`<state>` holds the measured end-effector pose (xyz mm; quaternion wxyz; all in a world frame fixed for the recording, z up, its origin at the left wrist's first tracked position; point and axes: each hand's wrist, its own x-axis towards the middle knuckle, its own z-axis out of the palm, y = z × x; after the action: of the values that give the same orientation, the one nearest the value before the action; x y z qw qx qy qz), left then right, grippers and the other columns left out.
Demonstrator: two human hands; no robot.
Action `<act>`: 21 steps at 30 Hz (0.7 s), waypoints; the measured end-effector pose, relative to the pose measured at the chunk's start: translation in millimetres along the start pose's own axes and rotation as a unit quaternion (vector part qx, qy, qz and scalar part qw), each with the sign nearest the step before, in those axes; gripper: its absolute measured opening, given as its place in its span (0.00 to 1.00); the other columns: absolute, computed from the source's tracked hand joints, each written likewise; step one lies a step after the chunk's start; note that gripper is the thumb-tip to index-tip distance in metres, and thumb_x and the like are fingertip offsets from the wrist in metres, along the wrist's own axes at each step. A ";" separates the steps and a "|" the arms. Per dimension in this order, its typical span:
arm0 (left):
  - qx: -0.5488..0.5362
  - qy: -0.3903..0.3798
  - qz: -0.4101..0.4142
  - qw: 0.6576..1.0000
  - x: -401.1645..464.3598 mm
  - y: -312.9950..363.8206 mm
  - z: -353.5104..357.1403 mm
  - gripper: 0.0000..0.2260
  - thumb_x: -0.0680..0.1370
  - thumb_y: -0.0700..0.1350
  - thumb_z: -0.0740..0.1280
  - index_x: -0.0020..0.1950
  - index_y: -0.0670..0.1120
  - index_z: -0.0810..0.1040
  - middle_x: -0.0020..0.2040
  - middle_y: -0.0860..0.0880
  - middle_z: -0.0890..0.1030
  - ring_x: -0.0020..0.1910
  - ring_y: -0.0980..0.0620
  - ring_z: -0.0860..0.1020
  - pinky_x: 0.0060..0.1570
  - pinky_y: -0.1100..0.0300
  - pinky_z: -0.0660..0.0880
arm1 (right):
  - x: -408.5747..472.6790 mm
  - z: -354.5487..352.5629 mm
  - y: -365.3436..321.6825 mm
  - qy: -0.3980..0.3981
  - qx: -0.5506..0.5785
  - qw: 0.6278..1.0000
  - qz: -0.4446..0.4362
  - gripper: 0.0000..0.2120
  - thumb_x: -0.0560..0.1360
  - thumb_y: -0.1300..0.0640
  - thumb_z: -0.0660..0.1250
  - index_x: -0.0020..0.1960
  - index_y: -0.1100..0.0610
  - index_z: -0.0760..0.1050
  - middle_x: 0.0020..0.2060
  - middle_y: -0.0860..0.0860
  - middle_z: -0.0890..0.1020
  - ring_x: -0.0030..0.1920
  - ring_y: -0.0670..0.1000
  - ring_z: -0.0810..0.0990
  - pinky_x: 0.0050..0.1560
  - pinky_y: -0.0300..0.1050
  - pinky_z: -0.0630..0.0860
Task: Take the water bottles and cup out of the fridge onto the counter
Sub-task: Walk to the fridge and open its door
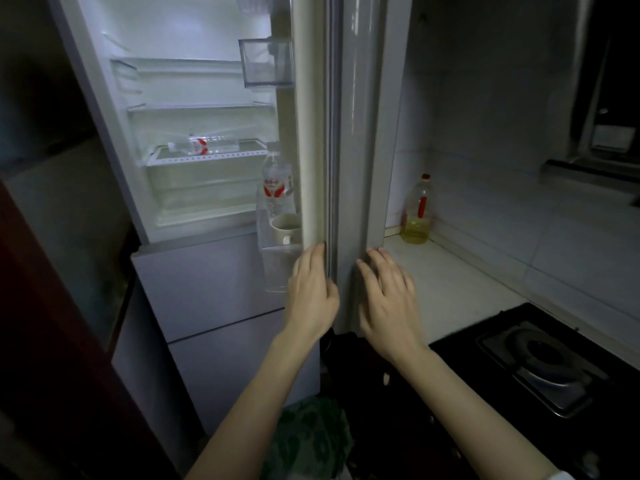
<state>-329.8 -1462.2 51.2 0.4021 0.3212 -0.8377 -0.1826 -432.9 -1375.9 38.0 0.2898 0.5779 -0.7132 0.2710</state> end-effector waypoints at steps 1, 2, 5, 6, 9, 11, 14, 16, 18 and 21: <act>-0.006 -0.007 0.002 1.000 0.1 3.4 5.2 0.27 0.75 0.33 0.60 0.74 0.39 0.58 0.72 0.41 0.64 0.72 0.44 0.63 0.71 0.59 0.56 | -1.0 -0.3 4.2 0.000 0.001 1.000 0.001 0.28 0.63 0.65 0.66 0.63 0.65 0.72 0.64 0.62 0.74 0.68 0.57 0.62 0.62 0.58 0.70; -0.012 -0.014 0.004 1.000 0.7 7.2 10.4 0.28 0.75 0.34 0.60 0.74 0.39 0.57 0.73 0.42 0.63 0.72 0.45 0.62 0.70 0.61 0.54 | -2.2 -0.7 8.7 0.001 0.000 1.000 -0.002 0.28 0.63 0.64 0.65 0.63 0.64 0.72 0.64 0.62 0.74 0.68 0.57 0.62 0.62 0.57 0.70; -0.040 -0.044 0.007 0.998 5.3 17.9 23.9 0.29 0.75 0.35 0.60 0.75 0.40 0.56 0.74 0.43 0.62 0.73 0.47 0.62 0.71 0.61 0.56 | -4.5 -0.6 19.2 0.003 0.009 1.000 -0.006 0.25 0.68 0.59 0.56 0.64 0.63 0.71 0.64 0.61 0.74 0.65 0.56 0.65 0.62 0.51 0.67; -0.054 -0.053 0.004 0.997 7.9 21.4 27.8 0.29 0.75 0.35 0.60 0.75 0.40 0.56 0.74 0.43 0.63 0.72 0.47 0.63 0.71 0.58 0.59 | -3.7 -0.6 22.0 0.003 0.012 1.000 -0.004 0.26 0.68 0.57 0.55 0.65 0.63 0.70 0.64 0.61 0.74 0.64 0.56 0.66 0.60 0.49 0.66; -0.077 -0.069 -0.014 0.995 17.9 31.0 38.5 0.28 0.75 0.36 0.61 0.74 0.42 0.58 0.73 0.44 0.65 0.71 0.46 0.66 0.69 0.54 0.64 | -0.4 4.5 31.7 0.007 0.008 1.000 0.006 0.28 0.68 0.56 0.60 0.67 0.62 0.66 0.67 0.62 0.71 0.64 0.56 0.66 0.59 0.51 0.71; -0.069 -0.084 -0.010 0.994 24.9 36.3 45.0 0.27 0.76 0.37 0.61 0.74 0.42 0.59 0.72 0.44 0.66 0.70 0.46 0.66 0.69 0.55 0.64 | 2.6 10.7 39.3 0.003 0.015 1.000 0.010 0.34 0.65 0.59 0.68 0.70 0.62 0.63 0.69 0.64 0.67 0.67 0.58 0.63 0.60 0.55 0.71; -0.036 -0.093 0.030 0.995 32.6 38.8 53.6 0.27 0.75 0.36 0.61 0.73 0.40 0.61 0.71 0.41 0.67 0.70 0.44 0.66 0.69 0.56 0.61 | 3.4 19.2 52.0 -0.002 0.024 1.000 0.018 0.39 0.63 0.63 0.73 0.71 0.62 0.62 0.70 0.68 0.62 0.70 0.63 0.60 0.62 0.60 0.70; -0.014 -0.085 0.048 0.995 33.8 37.0 57.5 0.26 0.75 0.35 0.61 0.73 0.40 0.62 0.71 0.41 0.68 0.70 0.44 0.66 0.69 0.57 0.60 | 1.6 22.5 61.2 -0.009 0.021 1.000 0.021 0.37 0.64 0.64 0.73 0.70 0.62 0.63 0.71 0.69 0.59 0.71 0.65 0.59 0.63 0.61 0.68; -0.006 -0.068 0.060 0.996 34.0 33.0 61.2 0.25 0.75 0.35 0.61 0.72 0.41 0.64 0.69 0.42 0.70 0.69 0.45 0.67 0.68 0.57 0.61 | 1.2 24.0 71.3 -0.020 0.008 0.999 0.027 0.36 0.64 0.65 0.72 0.70 0.63 0.64 0.71 0.70 0.57 0.72 0.67 0.58 0.64 0.62 0.67; -0.005 -0.049 0.073 0.996 34.9 24.5 65.7 0.24 0.73 0.34 0.60 0.69 0.41 0.68 0.67 0.43 0.73 0.66 0.46 0.70 0.67 0.58 0.62 | 3.3 24.9 84.2 -0.027 -0.009 0.999 0.044 0.34 0.64 0.66 0.70 0.68 0.64 0.66 0.71 0.72 0.55 0.71 0.70 0.58 0.64 0.62 0.66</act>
<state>-407.8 -1465.2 44.3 0.3746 0.2481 -0.8766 -0.1720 -518.5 -1380.4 19.0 0.2631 0.5503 -0.7479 0.2618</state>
